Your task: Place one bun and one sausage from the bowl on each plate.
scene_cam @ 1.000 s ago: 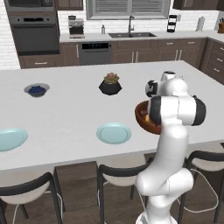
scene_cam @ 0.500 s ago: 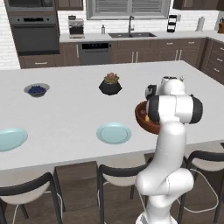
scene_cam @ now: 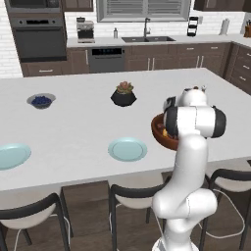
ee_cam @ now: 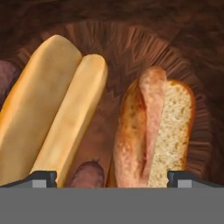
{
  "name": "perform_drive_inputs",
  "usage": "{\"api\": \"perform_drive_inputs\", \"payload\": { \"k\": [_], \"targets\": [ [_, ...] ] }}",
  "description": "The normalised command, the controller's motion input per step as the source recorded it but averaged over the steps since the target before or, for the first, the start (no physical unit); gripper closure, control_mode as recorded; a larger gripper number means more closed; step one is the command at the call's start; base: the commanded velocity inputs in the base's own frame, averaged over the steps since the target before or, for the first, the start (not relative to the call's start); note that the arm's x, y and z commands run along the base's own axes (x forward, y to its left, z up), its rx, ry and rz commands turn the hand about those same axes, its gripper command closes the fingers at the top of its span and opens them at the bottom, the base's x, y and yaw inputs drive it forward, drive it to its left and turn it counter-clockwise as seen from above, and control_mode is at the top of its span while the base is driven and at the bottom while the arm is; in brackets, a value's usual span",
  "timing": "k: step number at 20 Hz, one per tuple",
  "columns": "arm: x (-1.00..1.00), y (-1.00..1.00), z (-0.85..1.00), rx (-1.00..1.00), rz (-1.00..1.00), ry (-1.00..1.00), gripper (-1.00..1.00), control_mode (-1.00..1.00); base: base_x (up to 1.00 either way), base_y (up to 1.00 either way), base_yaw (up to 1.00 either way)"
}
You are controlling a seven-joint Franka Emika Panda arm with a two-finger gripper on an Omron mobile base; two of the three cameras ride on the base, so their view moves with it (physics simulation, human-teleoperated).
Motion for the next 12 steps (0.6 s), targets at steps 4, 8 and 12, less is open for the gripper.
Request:
{"api": "perform_drive_inputs", "payload": {
  "k": [4, 8, 12],
  "targets": [
    [0.0, -0.03, -0.21, 0.01, 0.0, 0.0, -1.0, -1.0, 0.0, 0.0, 0.0],
    [0.0, -0.14, -0.12, 0.03, 0.0, 0.0, -1.0, -1.0, 0.0, 0.0, 0.0],
    [0.0, 0.0, -0.01, 0.0, 0.0, 0.0, 1.0, -1.0, 0.0, 0.0, 0.0]
  ]
}}
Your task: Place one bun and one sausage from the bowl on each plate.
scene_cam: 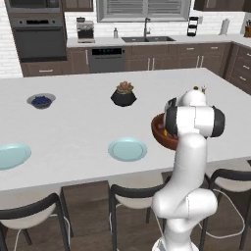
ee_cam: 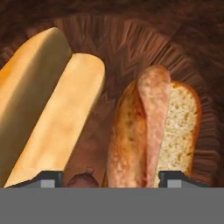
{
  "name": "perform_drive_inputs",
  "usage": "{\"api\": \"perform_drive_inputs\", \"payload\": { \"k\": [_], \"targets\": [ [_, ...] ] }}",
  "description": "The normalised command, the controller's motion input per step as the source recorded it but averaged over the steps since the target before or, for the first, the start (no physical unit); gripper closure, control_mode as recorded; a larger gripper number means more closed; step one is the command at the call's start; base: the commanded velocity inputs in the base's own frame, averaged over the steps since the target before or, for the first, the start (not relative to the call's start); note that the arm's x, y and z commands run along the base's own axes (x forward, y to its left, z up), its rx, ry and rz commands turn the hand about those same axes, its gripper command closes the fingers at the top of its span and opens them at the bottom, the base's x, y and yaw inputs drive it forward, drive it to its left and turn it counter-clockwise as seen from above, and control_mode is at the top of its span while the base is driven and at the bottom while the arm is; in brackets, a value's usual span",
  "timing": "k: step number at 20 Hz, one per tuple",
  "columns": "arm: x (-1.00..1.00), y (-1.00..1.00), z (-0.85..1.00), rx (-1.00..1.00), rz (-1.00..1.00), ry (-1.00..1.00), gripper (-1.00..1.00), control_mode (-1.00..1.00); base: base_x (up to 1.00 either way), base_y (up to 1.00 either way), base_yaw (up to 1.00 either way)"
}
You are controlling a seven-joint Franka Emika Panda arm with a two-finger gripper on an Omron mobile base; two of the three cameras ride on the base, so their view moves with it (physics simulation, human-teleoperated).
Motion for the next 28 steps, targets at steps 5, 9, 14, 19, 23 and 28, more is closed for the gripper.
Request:
{"api": "perform_drive_inputs", "payload": {
  "k": [5, 9, 14, 19, 23, 28],
  "targets": [
    [0.0, 0.0, 0.0, 0.0, 0.0, 0.0, 1.0, -1.0, 0.0, 0.0, 0.0],
    [-0.15, 0.0, 0.27, 0.0, 0.0, 0.0, 1.0, -1.0, 0.0, 0.0, 0.0],
    [-0.43, 0.11, 0.85, 0.0, 0.03, 0.0, 1.0, -1.0, 0.0, 0.0, 0.0],
    [-0.14, 0.66, 0.85, 0.0, 0.21, -0.01, 1.0, -1.0, 0.0, 0.0, 0.0],
    [0.0, 0.92, 0.58, 0.0, 0.36, 0.05, 1.0, -1.0, 0.0, 0.0, 0.0],
    [0.0, 1.0, 0.14, 0.0, 0.39, 0.09, 1.0, -1.0, 0.0, 0.0, 0.0]
  ]
}}
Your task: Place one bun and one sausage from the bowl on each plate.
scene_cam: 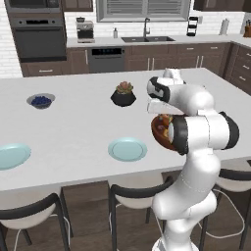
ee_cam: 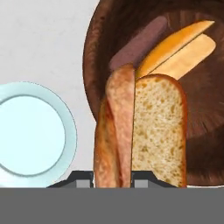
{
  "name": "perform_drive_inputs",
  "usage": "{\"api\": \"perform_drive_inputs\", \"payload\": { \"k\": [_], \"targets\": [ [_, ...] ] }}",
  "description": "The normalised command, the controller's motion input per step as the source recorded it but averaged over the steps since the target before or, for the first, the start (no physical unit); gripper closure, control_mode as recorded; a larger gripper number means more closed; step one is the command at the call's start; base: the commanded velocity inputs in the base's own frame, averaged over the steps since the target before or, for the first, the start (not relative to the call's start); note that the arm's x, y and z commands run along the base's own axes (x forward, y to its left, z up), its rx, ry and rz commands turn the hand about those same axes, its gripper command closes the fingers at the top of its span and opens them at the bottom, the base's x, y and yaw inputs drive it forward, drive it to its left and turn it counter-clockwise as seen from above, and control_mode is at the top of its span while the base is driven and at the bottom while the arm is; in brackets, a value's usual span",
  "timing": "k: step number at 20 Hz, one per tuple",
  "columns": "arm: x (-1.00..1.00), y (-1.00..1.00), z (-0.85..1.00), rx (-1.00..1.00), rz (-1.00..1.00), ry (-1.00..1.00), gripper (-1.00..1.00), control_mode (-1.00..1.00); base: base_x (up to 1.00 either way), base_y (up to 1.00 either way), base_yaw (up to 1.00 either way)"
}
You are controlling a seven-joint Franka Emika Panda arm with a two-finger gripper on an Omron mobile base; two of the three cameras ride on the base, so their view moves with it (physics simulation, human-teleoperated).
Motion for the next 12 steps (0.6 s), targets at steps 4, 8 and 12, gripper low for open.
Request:
{"api": "perform_drive_inputs", "payload": {
  "k": [4, 8, 12],
  "targets": [
    [-0.2, 1.0, -0.03, -0.01, 0.35, 0.13, 1.0, -1.0, 0.0, 0.0, 0.0],
    [-0.29, 0.96, -0.24, -0.02, 0.29, 0.18, 1.0, -1.0, 0.0, 0.0, 0.0],
    [0.03, 0.61, -0.33, 0.0, 0.08, 0.17, 1.0, -1.0, 0.0, 0.0, 0.0]
  ]
}}
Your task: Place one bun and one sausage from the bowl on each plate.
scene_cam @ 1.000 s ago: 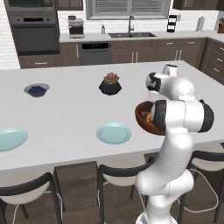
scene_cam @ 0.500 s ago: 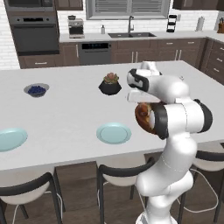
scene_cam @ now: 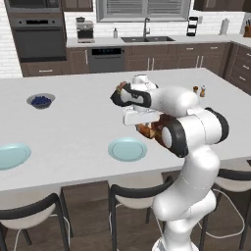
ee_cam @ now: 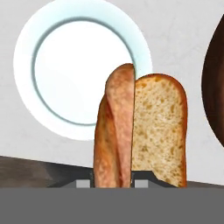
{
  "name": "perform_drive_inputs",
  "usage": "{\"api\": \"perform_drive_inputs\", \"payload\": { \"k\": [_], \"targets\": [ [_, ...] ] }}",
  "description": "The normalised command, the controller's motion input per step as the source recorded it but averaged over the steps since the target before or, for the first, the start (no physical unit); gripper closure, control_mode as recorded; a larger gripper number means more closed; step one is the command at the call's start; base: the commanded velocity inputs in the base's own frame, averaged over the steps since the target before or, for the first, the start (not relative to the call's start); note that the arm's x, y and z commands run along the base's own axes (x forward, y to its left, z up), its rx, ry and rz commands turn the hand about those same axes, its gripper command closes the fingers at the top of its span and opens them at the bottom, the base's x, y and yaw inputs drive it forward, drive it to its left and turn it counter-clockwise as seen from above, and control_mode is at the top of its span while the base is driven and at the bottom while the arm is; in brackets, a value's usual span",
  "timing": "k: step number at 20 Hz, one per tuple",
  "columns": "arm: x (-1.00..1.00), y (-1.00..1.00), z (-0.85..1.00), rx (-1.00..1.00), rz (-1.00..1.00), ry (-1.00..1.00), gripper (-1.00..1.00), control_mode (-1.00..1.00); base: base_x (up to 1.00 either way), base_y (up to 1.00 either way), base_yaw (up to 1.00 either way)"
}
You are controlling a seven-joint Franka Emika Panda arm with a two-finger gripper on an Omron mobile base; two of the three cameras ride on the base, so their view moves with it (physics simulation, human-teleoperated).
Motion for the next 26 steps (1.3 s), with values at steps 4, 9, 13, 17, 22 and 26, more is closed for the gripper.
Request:
{"api": "perform_drive_inputs", "payload": {
  "k": [4, 9, 13, 17, 22, 26],
  "targets": [
    [0.25, 0.3, -0.49, 0.02, -0.03, 0.05, 1.0, -1.0, 0.0, 0.0, 0.0],
    [0.48, 0.0, -0.5, 0.03, -0.07, 0.0, 1.0, -1.0, 0.0, 0.0, 0.0],
    [0.17, 0.0, -0.62, 0.0, -0.05, 0.01, 1.0, -1.0, 0.0, 0.0, 0.0],
    [0.08, 0.0, -0.52, 0.0, -0.04, 0.0, 1.0, -1.0, 0.0, 0.0, 0.0],
    [0.11, 0.0, -0.08, 0.0, 0.0, 0.0, 1.0, -1.0, 0.0, 0.0, 0.0],
    [0.0, 0.0, 0.0, 0.0, 0.0, 0.0, -1.0, -1.0, 0.0, 0.0, 0.0]
  ]
}}
